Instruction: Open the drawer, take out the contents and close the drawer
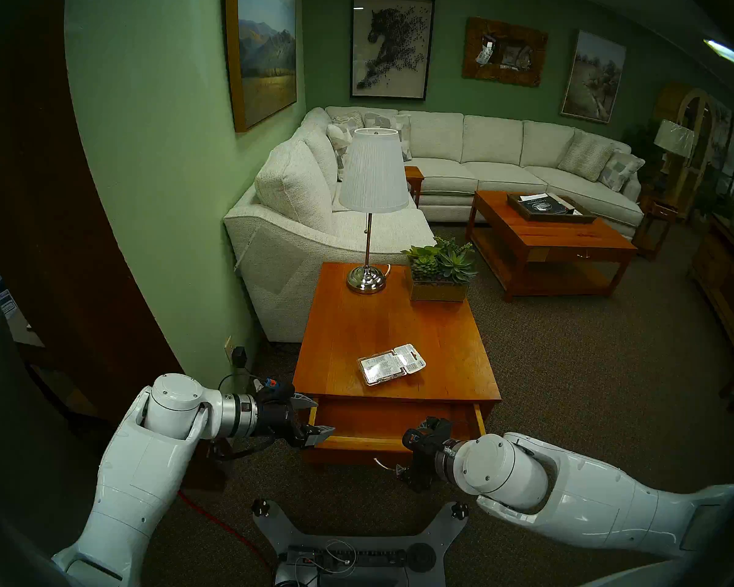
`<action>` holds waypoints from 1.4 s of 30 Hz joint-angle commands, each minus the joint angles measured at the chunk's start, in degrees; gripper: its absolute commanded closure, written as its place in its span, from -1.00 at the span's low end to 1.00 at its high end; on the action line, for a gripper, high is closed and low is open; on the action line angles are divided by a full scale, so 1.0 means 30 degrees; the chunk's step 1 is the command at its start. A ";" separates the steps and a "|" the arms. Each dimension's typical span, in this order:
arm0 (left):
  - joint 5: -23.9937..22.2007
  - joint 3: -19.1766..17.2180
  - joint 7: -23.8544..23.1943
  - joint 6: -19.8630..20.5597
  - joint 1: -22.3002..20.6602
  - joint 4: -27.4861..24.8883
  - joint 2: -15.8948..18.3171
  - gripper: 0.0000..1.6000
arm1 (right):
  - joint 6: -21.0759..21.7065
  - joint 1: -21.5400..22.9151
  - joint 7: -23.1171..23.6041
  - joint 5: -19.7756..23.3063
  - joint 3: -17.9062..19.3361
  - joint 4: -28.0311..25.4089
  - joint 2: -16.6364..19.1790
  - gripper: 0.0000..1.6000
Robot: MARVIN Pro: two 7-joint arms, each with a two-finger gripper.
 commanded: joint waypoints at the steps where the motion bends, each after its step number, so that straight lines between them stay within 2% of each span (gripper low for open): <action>1: -0.0122 -0.0123 -0.0070 -0.0037 -0.0409 -0.0453 0.0013 -1.00 | -0.0372 0.0792 0.0620 -0.0081 -0.0200 0.0398 -0.0776 -1.00; 7: -0.0115 -0.0128 -0.0074 -0.0038 -0.0409 -0.0452 0.0008 -1.00 | -0.0532 0.0204 0.0721 0.0175 -0.0109 -0.0248 -0.0417 -1.00; 8: -0.0114 -0.0129 -0.0075 -0.0038 -0.0409 -0.0452 0.0007 -1.00 | -0.0499 0.0061 0.0643 0.0196 -0.0076 -0.0413 -0.0302 -0.12; 9: -0.0113 -0.0130 -0.0076 -0.0037 -0.0409 -0.0453 0.0006 -1.00 | -0.0486 -0.0126 0.0550 0.0256 -0.0007 -0.0633 -0.0151 0.18; 10: -0.0112 -0.0131 -0.0077 -0.0037 -0.0409 -0.0453 0.0006 -1.00 | -0.0486 -0.0275 0.0458 0.0303 0.0046 -0.0814 -0.0026 0.72; 11: -0.0111 -0.0131 -0.0078 -0.0037 -0.0409 -0.0453 0.0005 -1.00 | -0.0527 -0.0488 0.0311 0.0391 0.0148 -0.1037 0.0122 0.81; 13: -0.0108 -0.0133 -0.0080 -0.0038 -0.0409 -0.0453 0.0003 -1.00 | -0.0625 -0.0844 0.0161 0.0590 0.0306 -0.1463 0.0411 0.80; 14: -0.0107 -0.0134 -0.0080 -0.0038 -0.0409 -0.0453 0.0002 -1.00 | -0.0640 -0.0980 0.0091 0.0650 0.0339 -0.1641 0.0532 1.00; 18: -0.0103 -0.0137 -0.0084 -0.0036 -0.0408 -0.0455 0.0000 -1.00 | -0.0737 -0.1457 0.0175 0.1214 0.0456 -0.2019 0.0864 1.00; 24: -0.0099 -0.0142 -0.0090 -0.0032 -0.0407 -0.0461 -0.0003 -1.00 | -0.1229 -0.1420 0.0308 0.1390 0.0212 -0.1048 0.0478 1.00; 35: -0.0086 -0.0146 -0.0092 -0.0042 -0.0410 -0.0447 -0.0012 -1.00 | -0.1603 -0.0062 0.1090 0.1054 -0.0264 0.1320 -0.0789 1.00; 42: -0.0075 -0.0147 -0.0091 -0.0051 -0.0413 -0.0433 -0.0020 -1.00 | -0.1972 0.0887 0.1175 0.0170 -0.0445 0.2919 -0.1643 1.00</action>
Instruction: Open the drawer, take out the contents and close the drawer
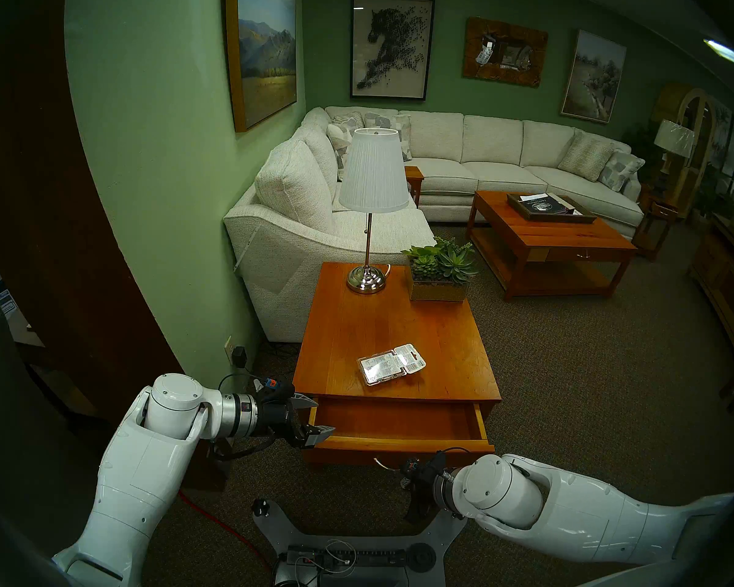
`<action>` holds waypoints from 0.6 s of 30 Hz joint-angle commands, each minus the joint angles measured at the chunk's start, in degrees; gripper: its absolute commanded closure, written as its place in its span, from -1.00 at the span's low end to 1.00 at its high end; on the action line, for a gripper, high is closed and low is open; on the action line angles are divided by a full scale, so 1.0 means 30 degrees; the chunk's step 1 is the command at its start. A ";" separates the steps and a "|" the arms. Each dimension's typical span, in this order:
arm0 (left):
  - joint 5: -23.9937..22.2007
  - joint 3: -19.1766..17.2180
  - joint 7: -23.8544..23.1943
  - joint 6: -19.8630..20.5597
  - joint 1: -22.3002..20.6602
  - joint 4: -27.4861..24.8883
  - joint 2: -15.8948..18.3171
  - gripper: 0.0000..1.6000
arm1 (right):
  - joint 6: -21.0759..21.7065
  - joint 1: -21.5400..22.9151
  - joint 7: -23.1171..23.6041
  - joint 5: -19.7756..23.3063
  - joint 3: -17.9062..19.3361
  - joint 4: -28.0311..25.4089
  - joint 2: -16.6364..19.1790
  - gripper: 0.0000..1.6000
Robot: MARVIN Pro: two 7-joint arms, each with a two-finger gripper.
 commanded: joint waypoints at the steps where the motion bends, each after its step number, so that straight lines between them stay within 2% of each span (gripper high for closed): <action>1: -0.0115 -0.0119 -0.0059 -0.0053 -0.0413 -0.0426 0.0010 -1.00 | -0.0433 0.1611 -0.0336 -0.1155 -0.0032 0.0787 -0.1130 1.00; 11: -0.0105 -0.0124 -0.0064 -0.0058 -0.0414 -0.0422 0.0002 -1.00 | -0.1325 0.2293 -0.1889 -0.2696 0.0185 0.2659 -0.1884 1.00; 18: -0.0095 -0.0127 -0.0065 -0.0062 -0.0415 -0.0415 -0.0004 -1.00 | -0.1417 0.2948 -0.2810 -0.3872 -0.0073 0.4040 -0.2759 1.00</action>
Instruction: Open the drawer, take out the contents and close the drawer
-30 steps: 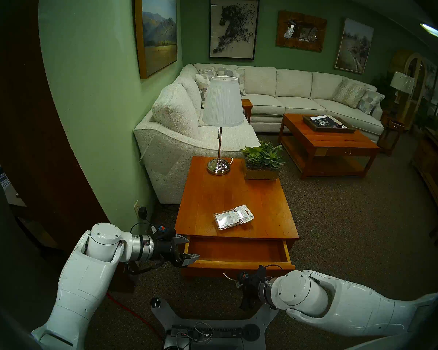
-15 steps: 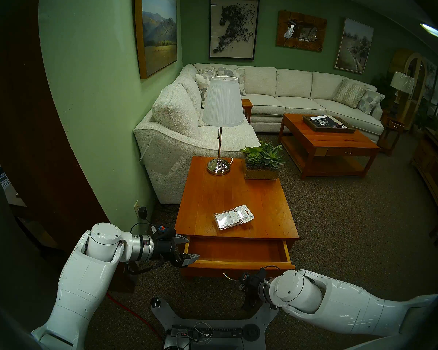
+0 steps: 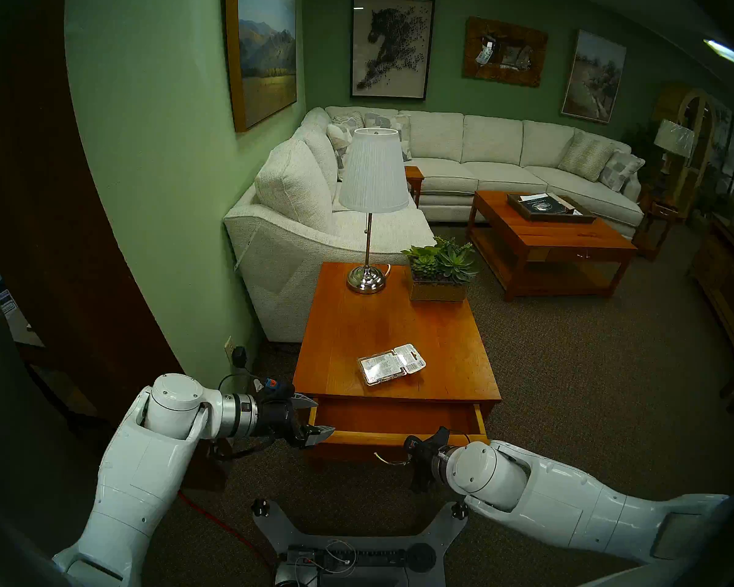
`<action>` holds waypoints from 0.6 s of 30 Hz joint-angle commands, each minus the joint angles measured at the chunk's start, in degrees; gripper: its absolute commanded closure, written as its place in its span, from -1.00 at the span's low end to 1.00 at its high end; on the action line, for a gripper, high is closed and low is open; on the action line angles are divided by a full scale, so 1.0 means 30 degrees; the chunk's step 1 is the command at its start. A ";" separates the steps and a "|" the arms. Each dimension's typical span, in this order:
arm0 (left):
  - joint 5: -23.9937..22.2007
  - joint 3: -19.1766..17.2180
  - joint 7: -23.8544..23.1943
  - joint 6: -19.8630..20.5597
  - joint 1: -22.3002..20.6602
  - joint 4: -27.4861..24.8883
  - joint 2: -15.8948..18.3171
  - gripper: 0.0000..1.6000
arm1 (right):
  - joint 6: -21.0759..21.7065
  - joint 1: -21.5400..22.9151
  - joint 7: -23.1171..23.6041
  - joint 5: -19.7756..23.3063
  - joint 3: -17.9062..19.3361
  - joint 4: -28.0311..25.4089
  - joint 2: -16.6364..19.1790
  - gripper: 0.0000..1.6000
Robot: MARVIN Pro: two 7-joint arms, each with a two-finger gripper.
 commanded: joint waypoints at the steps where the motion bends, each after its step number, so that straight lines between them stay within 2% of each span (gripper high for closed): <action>1: -0.0118 -0.0119 -0.0060 -0.0053 -0.0414 -0.0423 0.0010 -1.00 | -0.0403 0.1470 -0.1315 -0.1398 0.0133 0.0755 -0.1038 1.00; 18: -0.0101 -0.0129 -0.0069 -0.0059 -0.0414 -0.0423 -0.0002 -1.00 | -0.0514 0.2703 -0.3101 -0.3791 -0.0368 0.2515 -0.2541 1.00</action>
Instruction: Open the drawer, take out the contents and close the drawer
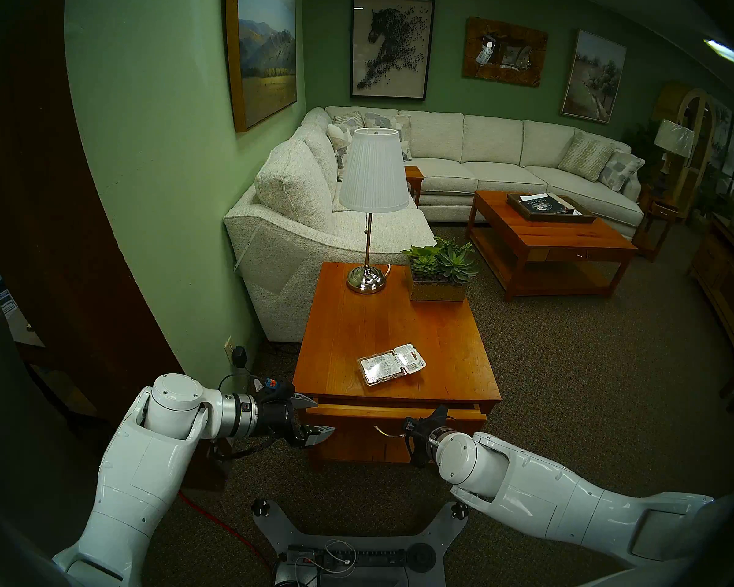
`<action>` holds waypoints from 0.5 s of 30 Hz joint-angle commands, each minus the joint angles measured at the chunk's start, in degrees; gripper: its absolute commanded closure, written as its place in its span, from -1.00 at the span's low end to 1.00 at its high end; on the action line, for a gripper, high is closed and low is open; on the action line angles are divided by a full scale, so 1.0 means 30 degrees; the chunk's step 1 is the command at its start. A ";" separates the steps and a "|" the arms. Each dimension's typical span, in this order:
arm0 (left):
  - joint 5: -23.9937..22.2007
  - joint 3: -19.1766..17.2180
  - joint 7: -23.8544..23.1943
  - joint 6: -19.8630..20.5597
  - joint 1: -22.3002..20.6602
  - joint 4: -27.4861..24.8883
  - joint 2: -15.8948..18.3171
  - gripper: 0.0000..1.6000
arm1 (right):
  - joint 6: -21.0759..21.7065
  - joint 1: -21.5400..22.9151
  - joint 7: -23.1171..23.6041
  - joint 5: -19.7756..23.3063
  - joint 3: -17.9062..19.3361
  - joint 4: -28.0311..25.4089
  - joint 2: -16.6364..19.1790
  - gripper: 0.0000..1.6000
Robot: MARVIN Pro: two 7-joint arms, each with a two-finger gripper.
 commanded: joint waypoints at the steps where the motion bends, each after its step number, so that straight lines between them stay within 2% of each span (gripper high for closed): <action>1: -0.0121 -0.0121 -0.0065 -0.0047 -0.0414 -0.0424 0.0012 -1.00 | -0.0197 0.1345 -0.1072 -0.1084 0.0173 -0.0023 -0.0703 1.00; 8: -0.0122 -0.0129 -0.0079 -0.0037 -0.0412 -0.0443 0.0011 -1.00 | -0.0022 0.1121 -0.1445 -0.1256 0.0307 -0.0284 -0.0540 1.00; 15: -0.0119 -0.0136 -0.0089 -0.0029 -0.0410 -0.0454 0.0009 -1.00 | 0.0594 0.0007 -0.1291 -0.0532 0.0805 -0.2061 0.0666 1.00</action>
